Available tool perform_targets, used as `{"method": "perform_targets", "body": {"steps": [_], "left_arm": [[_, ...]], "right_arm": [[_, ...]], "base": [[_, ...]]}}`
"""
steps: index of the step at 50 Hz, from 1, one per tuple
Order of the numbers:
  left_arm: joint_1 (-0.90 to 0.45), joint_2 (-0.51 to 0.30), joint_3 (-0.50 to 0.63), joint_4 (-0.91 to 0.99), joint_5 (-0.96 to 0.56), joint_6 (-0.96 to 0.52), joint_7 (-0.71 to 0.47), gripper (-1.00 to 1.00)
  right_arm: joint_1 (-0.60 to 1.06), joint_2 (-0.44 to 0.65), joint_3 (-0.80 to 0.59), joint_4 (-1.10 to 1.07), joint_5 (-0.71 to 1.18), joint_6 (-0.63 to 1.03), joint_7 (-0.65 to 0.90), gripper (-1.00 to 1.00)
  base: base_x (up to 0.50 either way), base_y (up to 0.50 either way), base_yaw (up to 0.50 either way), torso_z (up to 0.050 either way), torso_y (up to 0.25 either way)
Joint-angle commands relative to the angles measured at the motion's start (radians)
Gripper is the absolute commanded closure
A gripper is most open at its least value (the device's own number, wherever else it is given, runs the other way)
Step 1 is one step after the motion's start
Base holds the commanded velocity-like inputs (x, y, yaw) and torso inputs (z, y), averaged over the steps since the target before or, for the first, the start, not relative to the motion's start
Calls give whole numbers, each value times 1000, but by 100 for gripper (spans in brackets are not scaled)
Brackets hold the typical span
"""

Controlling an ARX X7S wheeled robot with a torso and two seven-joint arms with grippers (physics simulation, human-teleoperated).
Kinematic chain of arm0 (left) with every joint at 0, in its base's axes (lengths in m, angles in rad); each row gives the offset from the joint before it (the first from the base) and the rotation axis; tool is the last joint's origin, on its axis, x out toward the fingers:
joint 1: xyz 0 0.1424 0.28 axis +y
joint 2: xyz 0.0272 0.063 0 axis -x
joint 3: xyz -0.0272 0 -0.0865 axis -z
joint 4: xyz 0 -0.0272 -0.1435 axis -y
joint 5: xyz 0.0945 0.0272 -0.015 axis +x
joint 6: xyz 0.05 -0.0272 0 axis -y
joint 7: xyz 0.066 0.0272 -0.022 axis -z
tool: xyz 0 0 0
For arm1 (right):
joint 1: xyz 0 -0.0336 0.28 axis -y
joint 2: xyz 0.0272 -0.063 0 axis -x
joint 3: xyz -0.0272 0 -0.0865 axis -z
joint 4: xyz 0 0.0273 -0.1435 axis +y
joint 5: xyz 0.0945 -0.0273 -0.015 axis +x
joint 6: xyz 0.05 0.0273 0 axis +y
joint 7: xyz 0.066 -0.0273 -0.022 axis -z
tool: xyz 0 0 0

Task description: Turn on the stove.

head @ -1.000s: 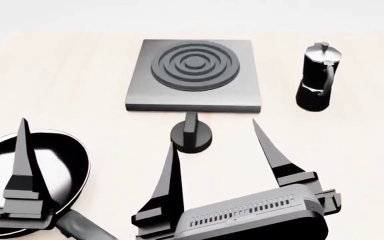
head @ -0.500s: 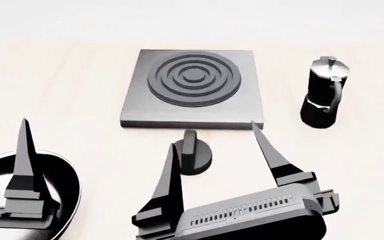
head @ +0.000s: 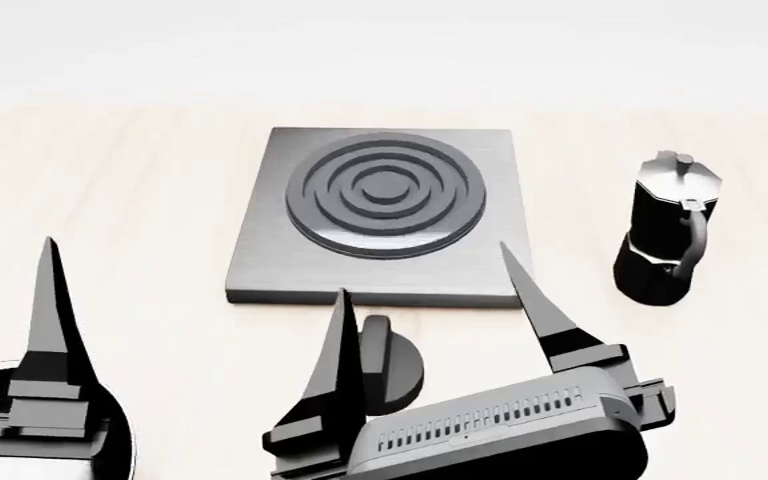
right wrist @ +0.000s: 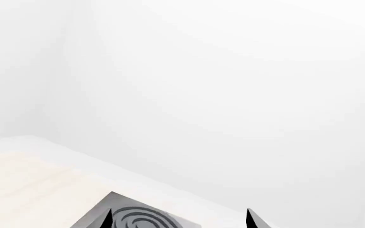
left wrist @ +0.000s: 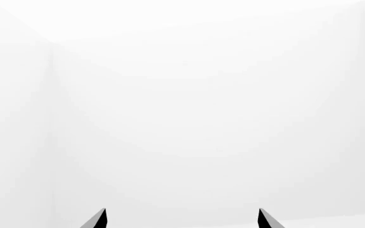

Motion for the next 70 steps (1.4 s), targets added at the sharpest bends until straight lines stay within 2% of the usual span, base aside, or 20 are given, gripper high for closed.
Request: {"method": "perform_targets", "body": {"steps": [1, 29, 56, 70], "left_arm": [[0, -6, 3, -2, -6, 2, -7, -100], [-4, -19, 12, -5, -15, 5, -24, -100], [-8, -29, 13, -5, -31, 3, -36, -100], [-13, -32, 15, -17, -37, 4, -42, -100]], "right_arm": [[4, 1, -6, -4, -1, 8, 3, -100], [1, 6, -3, 9, 10, -8, 10, -100], [-67, -31, 89, 161, 148, -99, -6, -100], [-58, -63, 121, 267, 202, -60, -4, -100]], "base": [[238, 0, 0, 0, 0], [238, 0, 0, 0, 1], [0, 0, 0, 0, 0], [0, 0, 0, 0, 0]]}}
